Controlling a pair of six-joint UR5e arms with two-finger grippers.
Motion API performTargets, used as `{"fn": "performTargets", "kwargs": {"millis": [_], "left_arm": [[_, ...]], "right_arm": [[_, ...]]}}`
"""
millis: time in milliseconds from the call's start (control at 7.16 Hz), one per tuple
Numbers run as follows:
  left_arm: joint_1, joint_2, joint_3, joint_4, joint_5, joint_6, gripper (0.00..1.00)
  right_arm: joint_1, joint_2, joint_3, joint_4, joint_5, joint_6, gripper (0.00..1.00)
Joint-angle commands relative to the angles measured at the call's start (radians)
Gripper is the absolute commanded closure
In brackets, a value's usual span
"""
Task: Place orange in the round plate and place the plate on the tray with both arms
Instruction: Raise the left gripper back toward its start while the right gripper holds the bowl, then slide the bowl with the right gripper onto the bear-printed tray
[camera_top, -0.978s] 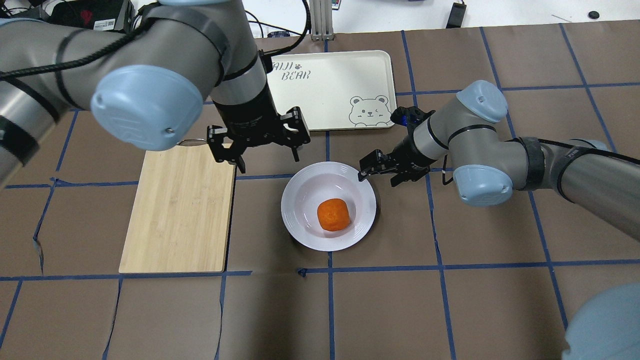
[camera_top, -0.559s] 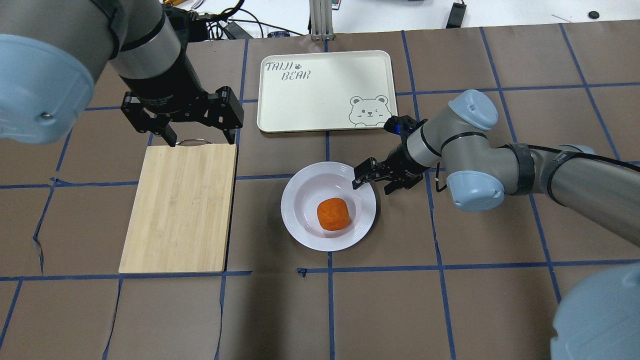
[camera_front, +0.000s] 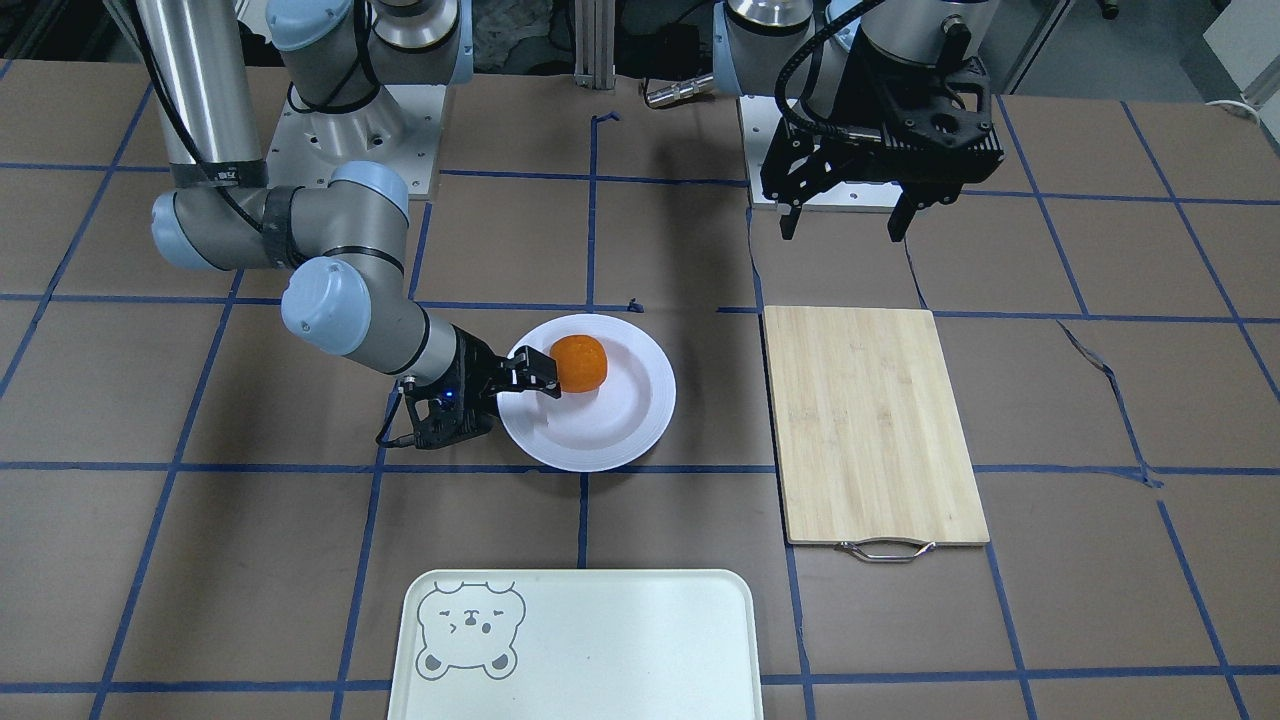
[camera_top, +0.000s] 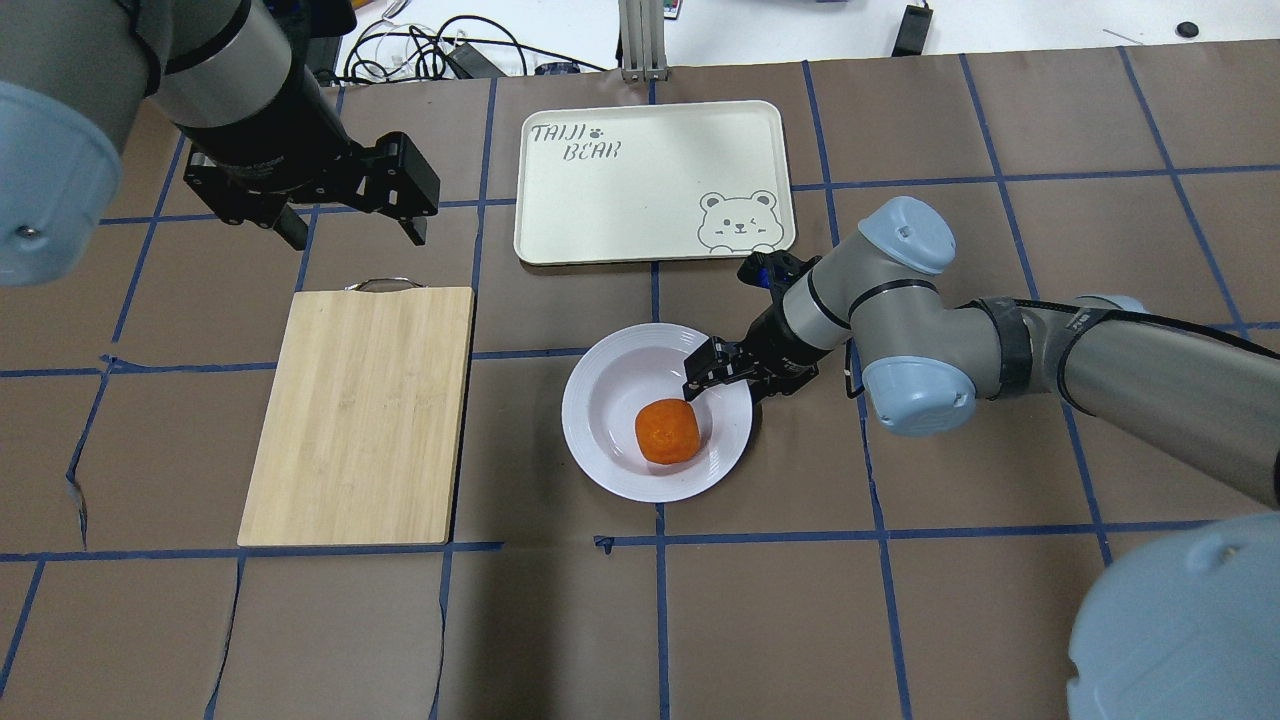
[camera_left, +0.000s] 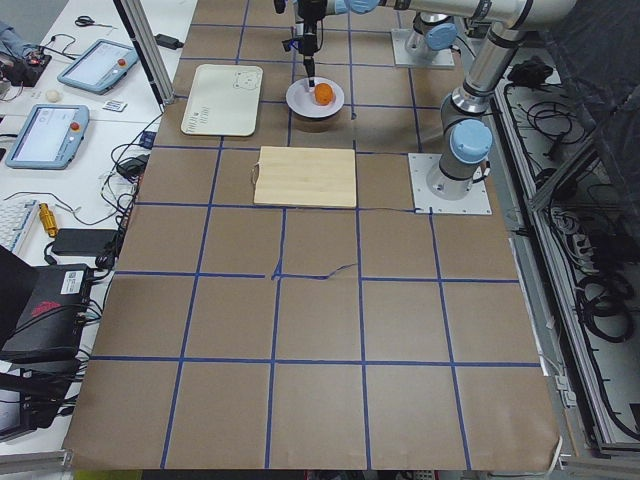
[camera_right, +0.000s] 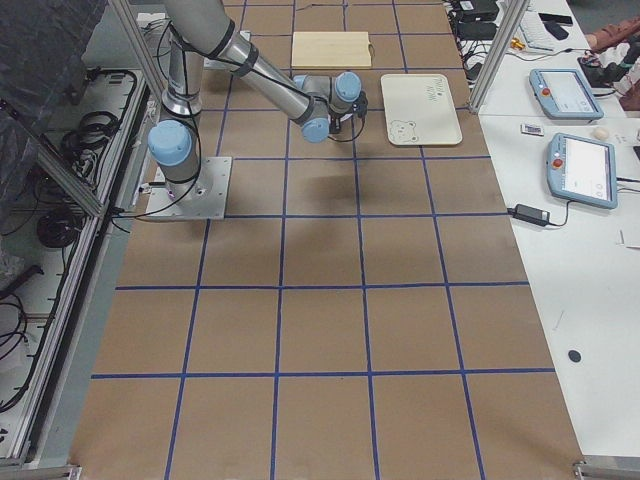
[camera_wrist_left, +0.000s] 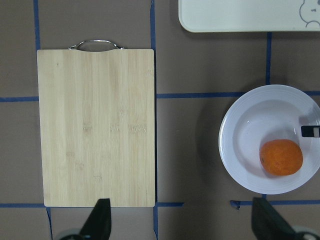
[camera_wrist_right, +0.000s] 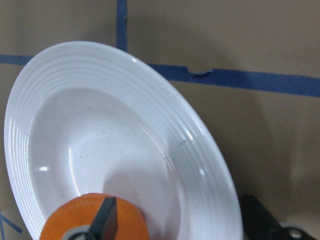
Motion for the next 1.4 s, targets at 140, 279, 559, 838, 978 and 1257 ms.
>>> {"fn": "performTargets", "kwargs": {"millis": [140, 279, 559, 838, 978, 1257], "left_arm": [[0.003, 0.000, -0.019, 0.044, 0.000, -0.001, 0.00], [0.004, 0.000, -0.017, 0.044, 0.001, -0.001, 0.00], [0.003, 0.002, -0.017, 0.043, 0.003, -0.001, 0.00], [0.003, 0.003, -0.013, 0.038, 0.004, -0.001, 0.00], [0.004, 0.003, -0.011, 0.032, 0.006, -0.001, 0.00], [0.003, 0.007, -0.011, 0.029, 0.006, -0.001, 0.00]], "right_arm": [[0.005, 0.002, -0.008, 0.003, -0.013, -0.016, 0.98], [0.004, 0.002, -0.009, 0.007, -0.013, -0.013, 1.00], [0.002, -0.009, -0.012, 0.012, -0.013, -0.017, 1.00], [-0.013, -0.012, -0.037, 0.021, 0.001, -0.016, 1.00], [-0.018, -0.018, -0.037, 0.023, 0.004, -0.014, 1.00], [-0.037, -0.024, -0.037, 0.038, 0.084, -0.013, 1.00]]}}
